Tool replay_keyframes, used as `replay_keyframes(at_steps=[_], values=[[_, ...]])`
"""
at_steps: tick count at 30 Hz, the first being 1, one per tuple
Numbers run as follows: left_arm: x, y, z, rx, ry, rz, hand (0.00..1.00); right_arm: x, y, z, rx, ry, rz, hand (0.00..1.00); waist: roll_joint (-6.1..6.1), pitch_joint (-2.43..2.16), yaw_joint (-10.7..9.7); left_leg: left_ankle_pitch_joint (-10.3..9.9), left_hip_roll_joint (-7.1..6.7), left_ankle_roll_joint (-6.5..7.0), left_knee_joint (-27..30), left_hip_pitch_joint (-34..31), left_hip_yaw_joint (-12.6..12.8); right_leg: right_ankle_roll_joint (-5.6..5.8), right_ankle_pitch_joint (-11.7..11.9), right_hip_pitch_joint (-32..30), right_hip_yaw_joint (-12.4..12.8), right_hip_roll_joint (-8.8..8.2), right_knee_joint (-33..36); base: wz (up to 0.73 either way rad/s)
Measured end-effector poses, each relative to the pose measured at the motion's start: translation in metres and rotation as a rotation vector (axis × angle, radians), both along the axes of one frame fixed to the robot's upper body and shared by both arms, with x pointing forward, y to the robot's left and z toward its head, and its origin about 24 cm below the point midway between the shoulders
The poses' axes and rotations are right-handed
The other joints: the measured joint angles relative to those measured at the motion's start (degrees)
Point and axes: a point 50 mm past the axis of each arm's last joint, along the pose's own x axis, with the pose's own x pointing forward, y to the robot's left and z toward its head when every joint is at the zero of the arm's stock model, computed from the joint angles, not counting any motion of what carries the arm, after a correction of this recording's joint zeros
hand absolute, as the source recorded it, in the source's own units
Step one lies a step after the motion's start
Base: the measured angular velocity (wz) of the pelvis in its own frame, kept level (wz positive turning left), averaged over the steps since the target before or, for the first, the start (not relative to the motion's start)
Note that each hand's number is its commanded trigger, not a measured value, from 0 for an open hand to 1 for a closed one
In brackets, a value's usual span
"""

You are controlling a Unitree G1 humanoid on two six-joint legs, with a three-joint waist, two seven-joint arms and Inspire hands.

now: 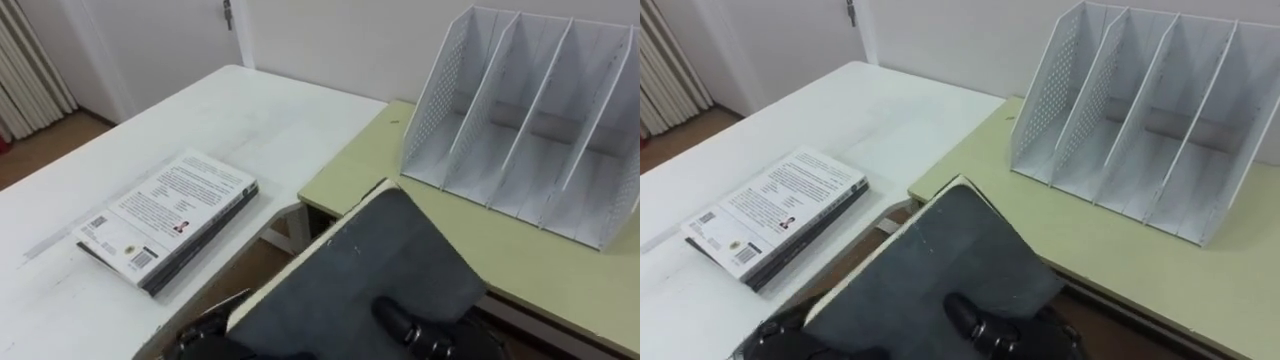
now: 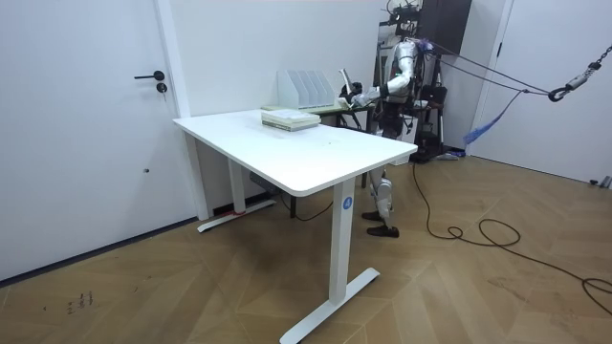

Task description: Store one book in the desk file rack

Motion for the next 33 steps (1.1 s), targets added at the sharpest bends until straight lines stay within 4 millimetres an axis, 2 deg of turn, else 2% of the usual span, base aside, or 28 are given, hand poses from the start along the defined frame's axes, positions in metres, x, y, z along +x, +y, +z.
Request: replay_keyframes(at_steps=[3,5,9,15,19,23,29,33], values=[[-0.003,0.009,-0.017,0.091,0.041,0.049,0.00,0.010,-0.007,0.004,-0.099,-0.019,-0.059,1.00,-0.61,-0.18,-0.9,0.0,0.00,-0.02,0.2,0.0,0.0,0.00,0.0,0.1,-0.1,-0.04,-0.1,0.00],[-0.007,0.012,-0.028,0.173,0.068,0.069,0.00,0.019,-0.010,0.008,-0.157,-0.045,-0.096,1.00,-1.13,0.03,-1.3,0.0,-0.03,-0.01,0.4,0.1,0.0,0.01,0.0,0.3,-0.1,-0.10,-0.1,0.00],[-0.028,0.013,-0.059,0.334,0.160,0.114,0.00,0.034,-0.015,0.014,-0.303,-0.090,-0.236,1.00,-2.36,0.06,-2.4,0.0,0.04,-0.02,0.2,-0.1,0.1,0.03,0.1,0.4,-0.1,0.04,-0.3,0.00],[-0.065,0.017,-0.106,0.586,0.347,0.171,0.00,0.045,-0.026,0.019,-0.502,-0.101,-0.455,1.00,-2.44,-0.07,-2.9,0.0,0.02,0.00,-1.1,1.6,0.1,0.14,0.2,1.8,-0.1,0.19,-1.4,0.00],[-0.081,0.021,-0.123,0.721,0.418,0.226,0.00,0.052,-0.032,0.031,-0.705,-0.181,-0.623,1.00,-2.45,-0.20,-2.9,0.1,0.04,0.01,-1.5,1.6,0.5,0.16,0.2,1.6,-0.1,0.28,-1.7,0.00],[-0.098,0.020,-0.137,0.764,0.514,0.289,0.00,0.065,-0.037,0.047,-0.852,-0.263,-0.768,1.00,-2.29,-0.42,-3.1,0.1,0.05,0.01,-1.5,1.6,0.6,0.18,0.2,1.4,0.3,0.40,-2.2,-0.04],[-0.119,0.021,-0.149,0.836,0.609,0.335,0.00,0.078,-0.045,0.078,-0.977,-0.405,-1.048,1.00,-3.15,-1.04,-2.8,0.1,0.27,-0.01,-1.8,2.0,1.3,0.16,0.3,1.8,1.1,0.81,-2.4,-0.05],[-0.127,0.023,-0.153,0.855,0.652,0.364,0.00,0.077,-0.050,0.090,-1.054,-0.475,-1.222,1.00,-3.15,-1.02,-2.6,0.1,0.28,-0.01,-2.0,3.0,1.4,0.21,0.4,2.9,1.3,1.00,-3.2,0.00]])
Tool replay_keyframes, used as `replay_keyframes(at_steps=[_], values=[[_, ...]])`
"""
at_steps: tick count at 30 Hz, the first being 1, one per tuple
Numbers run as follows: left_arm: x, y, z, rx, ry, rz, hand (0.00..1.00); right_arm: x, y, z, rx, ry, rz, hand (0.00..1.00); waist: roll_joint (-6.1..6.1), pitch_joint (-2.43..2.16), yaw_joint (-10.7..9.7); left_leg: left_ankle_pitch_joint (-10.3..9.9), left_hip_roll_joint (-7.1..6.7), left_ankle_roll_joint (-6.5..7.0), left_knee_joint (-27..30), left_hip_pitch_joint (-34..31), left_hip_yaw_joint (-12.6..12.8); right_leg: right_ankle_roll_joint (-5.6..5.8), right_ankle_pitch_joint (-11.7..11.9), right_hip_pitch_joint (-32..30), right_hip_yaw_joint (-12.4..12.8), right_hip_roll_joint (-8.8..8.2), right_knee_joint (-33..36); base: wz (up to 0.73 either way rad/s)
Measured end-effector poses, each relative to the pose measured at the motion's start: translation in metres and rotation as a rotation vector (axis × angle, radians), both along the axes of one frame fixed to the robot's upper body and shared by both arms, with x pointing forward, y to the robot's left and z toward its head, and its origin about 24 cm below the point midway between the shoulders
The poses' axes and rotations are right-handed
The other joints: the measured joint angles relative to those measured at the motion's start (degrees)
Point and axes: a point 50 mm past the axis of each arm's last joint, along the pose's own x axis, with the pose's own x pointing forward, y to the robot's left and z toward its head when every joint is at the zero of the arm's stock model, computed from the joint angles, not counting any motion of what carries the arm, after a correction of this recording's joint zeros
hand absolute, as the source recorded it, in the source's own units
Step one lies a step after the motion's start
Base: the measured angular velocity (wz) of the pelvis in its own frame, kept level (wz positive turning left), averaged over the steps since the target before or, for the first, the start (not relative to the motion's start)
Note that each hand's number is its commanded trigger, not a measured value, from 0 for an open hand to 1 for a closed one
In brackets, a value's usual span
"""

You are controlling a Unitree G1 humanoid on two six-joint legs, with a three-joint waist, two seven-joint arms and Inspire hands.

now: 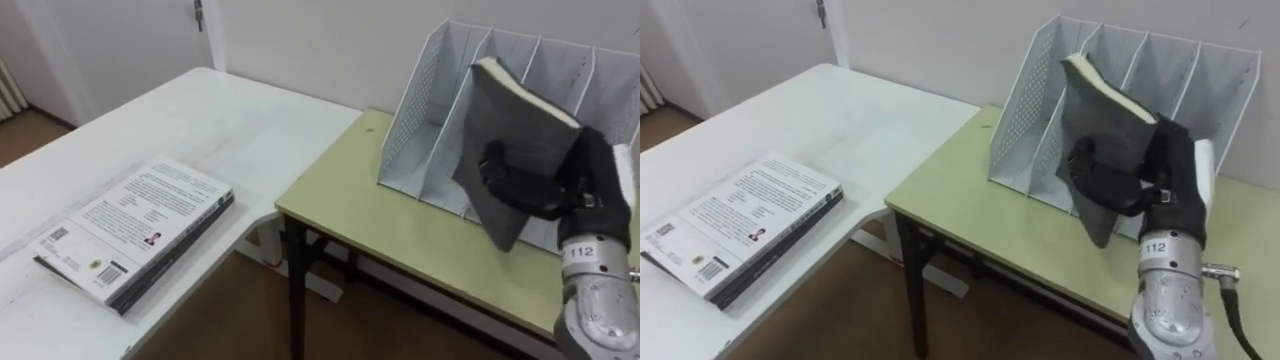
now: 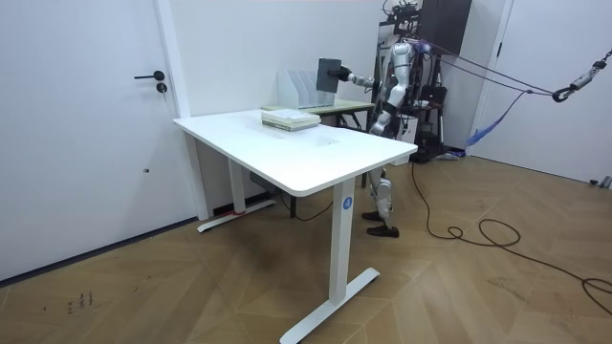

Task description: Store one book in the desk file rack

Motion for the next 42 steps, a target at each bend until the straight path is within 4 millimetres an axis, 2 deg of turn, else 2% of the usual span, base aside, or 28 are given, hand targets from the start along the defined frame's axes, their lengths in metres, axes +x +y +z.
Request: replay_keyframes(at_steps=[4,7,9,13,17,25,29,34,38,40,42], values=[[-0.004,0.001,-0.002,0.013,0.005,-0.002,0.00,-0.001,-0.003,0.008,-0.006,-0.076,-0.096,1.00,0.06,0.08,0.4,0.0,0.02,0.00,0.0,0.0,0.0,0.04,0.0,0.4,-0.2,-0.06,0.1,0.00],[-0.007,0.003,-0.003,0.032,0.010,0.011,0.00,-0.001,-0.007,0.021,-0.035,-0.186,-0.190,1.00,-0.15,0.21,1.1,0.0,-0.21,0.00,-0.1,0.1,0.0,0.10,0.1,0.4,-0.6,0.00,-0.3,0.05],[-0.008,0.003,-0.003,0.037,0.008,0.015,0.00,-0.001,-0.007,0.027,-0.033,-0.246,-0.225,1.00,-0.16,0.20,1.2,0.0,-0.12,-0.01,-0.1,0.0,-0.1,0.05,0.5,0.7,-1.5,0.01,-1.0,0.12],[-0.007,0.002,-0.003,0.049,0.000,0.023,0.00,0.002,-0.007,0.034,-0.027,-0.325,-0.281,1.00,-0.23,0.29,1.4,0.0,-0.09,-0.02,-0.4,-0.1,-0.6,0.11,0.8,1.1,-1.6,-0.07,-1.9,0.07],[-0.007,0.002,-0.003,0.053,0.003,0.024,0.00,0.010,-0.011,0.035,-0.018,-0.329,-0.332,1.00,-0.18,0.28,1.4,0.0,-0.19,-0.01,-0.6,-0.2,-1.3,0.17,0.8,1.4,-2.4,-0.18,-2.0,0.06],[-0.004,0.003,-0.003,0.052,0.003,0.016,0.00,0.027,-0.028,0.050,0.015,-0.374,-0.453,1.00,-0.26,0.20,1.7,0.0,-0.28,0.00,-0.4,-1.4,-3.0,0.15,0.8,0.5,-3.1,-0.07,-2.0,0.03],[-0.003,0.003,-0.003,0.060,0.007,-0.007,0.00,0.033,-0.027,0.056,0.023,-0.388,-0.451,1.00,-0.38,0.25,1.7,0.0,-0.26,-0.01,-0.4,-1.4,-5.8,0.13,0.8,0.5,-3.8,-0.17,-2.0,0.00],[-0.005,0.006,-0.003,0.059,0.010,0.013,0.00,0.035,-0.031,0.057,0.070,-0.380,-0.452,1.00,-1.04,0.34,1.7,0.0,-0.34,-0.01,-0.3,-1.5,-6.6,0.10,0.8,0.5,-4.7,-0.45,-2.0,0.02],[-0.007,0.012,-0.002,0.066,0.013,0.020,0.00,0.034,-0.044,0.060,0.065,-0.376,-0.480,1.00,-2.50,0.01,1.7,0.0,-0.63,0.02,0.3,-2.0,-7.7,0.11,0.8,0.6,-5.9,-0.85,-2.0,0.12],[-0.008,0.016,-0.001,0.078,0.016,0.017,0.00,0.040,-0.051,0.064,0.089,-0.366,-0.493,1.00,-3.18,0.15,1.7,0.0,-0.92,0.02,0.6,-2.0,-8.0,0.11,0.8,1.0,-6.3,-0.95,-2.0,0.11],[-0.008,0.017,-0.001,0.082,0.020,0.019,0.00,0.044,-0.054,0.066,0.100,-0.361,-0.500,1.00,-3.30,0.18,1.7,0.0,-1.12,0.03,0.8,-2.0,-8.3,0.12,0.8,1.3,-6.6,-0.99,-2.1,0.09]])
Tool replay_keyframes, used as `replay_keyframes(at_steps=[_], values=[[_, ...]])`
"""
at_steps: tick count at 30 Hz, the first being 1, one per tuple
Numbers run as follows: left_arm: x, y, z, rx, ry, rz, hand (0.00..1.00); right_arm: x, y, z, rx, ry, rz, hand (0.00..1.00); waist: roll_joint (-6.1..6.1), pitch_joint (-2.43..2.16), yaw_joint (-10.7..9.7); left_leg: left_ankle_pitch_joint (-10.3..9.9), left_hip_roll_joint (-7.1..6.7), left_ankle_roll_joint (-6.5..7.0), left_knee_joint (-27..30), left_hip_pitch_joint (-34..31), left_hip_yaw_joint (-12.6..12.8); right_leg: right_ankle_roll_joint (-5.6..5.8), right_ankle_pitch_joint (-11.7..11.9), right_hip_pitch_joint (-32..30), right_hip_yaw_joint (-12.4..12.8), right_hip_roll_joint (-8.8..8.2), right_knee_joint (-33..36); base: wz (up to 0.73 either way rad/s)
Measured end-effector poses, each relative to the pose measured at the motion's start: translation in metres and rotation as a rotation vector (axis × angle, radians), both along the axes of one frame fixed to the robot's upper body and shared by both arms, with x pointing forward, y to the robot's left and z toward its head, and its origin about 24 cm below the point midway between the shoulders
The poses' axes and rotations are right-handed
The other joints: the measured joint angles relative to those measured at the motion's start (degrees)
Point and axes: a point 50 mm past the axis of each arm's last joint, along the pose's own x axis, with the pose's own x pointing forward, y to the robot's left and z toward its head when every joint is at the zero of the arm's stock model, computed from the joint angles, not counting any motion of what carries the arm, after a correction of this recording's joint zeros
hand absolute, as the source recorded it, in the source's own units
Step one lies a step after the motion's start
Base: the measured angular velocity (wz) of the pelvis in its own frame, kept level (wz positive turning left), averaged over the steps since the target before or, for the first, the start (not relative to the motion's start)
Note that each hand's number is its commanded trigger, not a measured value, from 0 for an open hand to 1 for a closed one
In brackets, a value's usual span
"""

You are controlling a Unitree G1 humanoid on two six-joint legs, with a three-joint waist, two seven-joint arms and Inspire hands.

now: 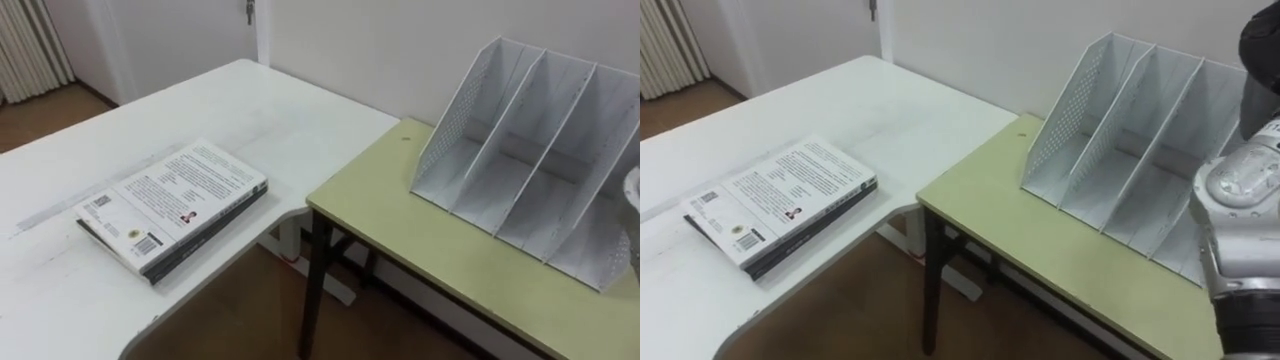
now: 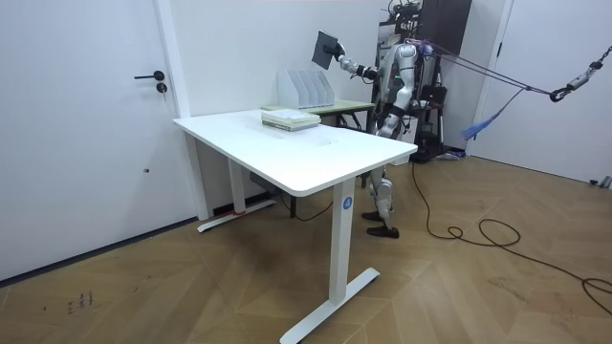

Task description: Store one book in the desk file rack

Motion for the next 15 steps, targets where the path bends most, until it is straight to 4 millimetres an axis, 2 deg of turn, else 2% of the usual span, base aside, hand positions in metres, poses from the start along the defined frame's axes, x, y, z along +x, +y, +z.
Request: replay_keyframes(at_steps=[3,15], values=[[0.000,0.003,0.001,0.009,0.001,-0.001,0.00,0.000,-0.004,-0.004,0.003,0.022,-0.016,1.00,-0.44,-0.08,0.2,0.0,0.04,-0.05,0.0,-0.1,-0.2,-0.01,0.0,0.0,-0.5,-0.06,0.1,0.05],[-0.001,0.007,0.002,0.016,0.002,0.001,0.00,0.000,-0.007,-0.011,0.014,0.047,-0.039,1.00,-0.54,-0.11,0.3,0.1,0.06,-0.07,0.0,-0.3,-1.0,-0.04,0.0,0.2,-1.2,-0.17,-0.6,0.02]])
